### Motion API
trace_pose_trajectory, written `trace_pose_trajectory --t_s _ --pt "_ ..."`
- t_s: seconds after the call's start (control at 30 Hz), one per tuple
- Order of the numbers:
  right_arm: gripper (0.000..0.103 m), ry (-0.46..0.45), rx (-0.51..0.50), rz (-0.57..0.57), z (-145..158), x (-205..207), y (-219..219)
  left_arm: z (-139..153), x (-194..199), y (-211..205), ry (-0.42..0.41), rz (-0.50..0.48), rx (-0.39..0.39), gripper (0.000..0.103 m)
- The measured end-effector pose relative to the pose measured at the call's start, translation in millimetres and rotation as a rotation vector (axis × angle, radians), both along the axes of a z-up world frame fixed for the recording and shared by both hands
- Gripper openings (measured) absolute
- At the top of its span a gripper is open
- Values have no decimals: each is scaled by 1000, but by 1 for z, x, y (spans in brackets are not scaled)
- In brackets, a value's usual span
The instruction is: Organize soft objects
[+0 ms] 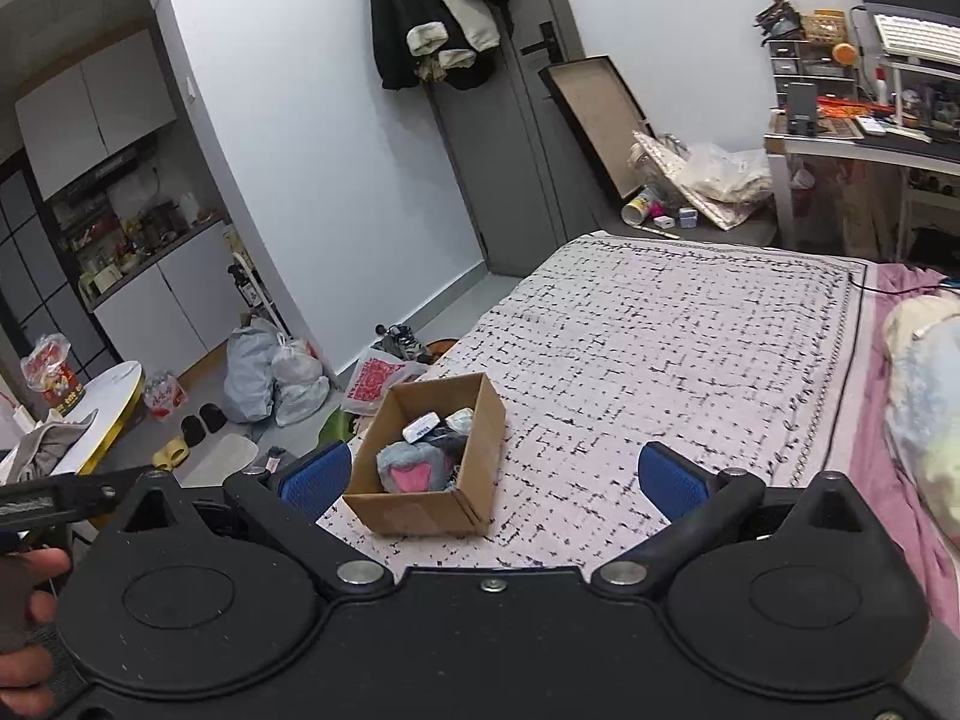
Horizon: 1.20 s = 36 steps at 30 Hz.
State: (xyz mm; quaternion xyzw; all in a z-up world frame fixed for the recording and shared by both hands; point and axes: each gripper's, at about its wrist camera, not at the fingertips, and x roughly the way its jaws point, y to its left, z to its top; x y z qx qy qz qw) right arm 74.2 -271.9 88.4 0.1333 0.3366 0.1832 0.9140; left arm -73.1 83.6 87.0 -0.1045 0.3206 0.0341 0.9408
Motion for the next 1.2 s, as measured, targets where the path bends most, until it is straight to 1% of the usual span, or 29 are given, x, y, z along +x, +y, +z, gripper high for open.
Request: trace_pose_trajectory --t_s 0.1,0.2,0.27,0.37,0.53,0.73,0.83,0.93,1.2 --pt "103 27 -3 -20 -2 -8 -4 -6 -1 -9 2 -30 -7 102" --pt "103 53 -18 -12 -6 -17 -4 -11 -2 -16 11 -56 -17 102" --pt "103 56 -31 -8 -9 -24 -4 -15 -2 -19 19 -67 -10 102" --pt "103 65 -49 -13 -12 -30 -4 -18 -3 -21 33 -73 1 102" --pt "103 82 -47 -22 -17 -33 -6 -19 -6 -17 43 -63 17 102" --pt "103 76 -56 -7 -16 -38 -4 -17 -8 -9 44 -48 26 102" --pt "103 72 -63 -7 -14 -40 -3 -18 -7 -9 54 -52 49 102" --pt "103 73 -64 -9 -14 -41 -3 -19 -7 -7 59 -57 42 102" --pt "103 67 -65 -21 -13 -43 -2 -21 -9 -8 56 -76 59 102"
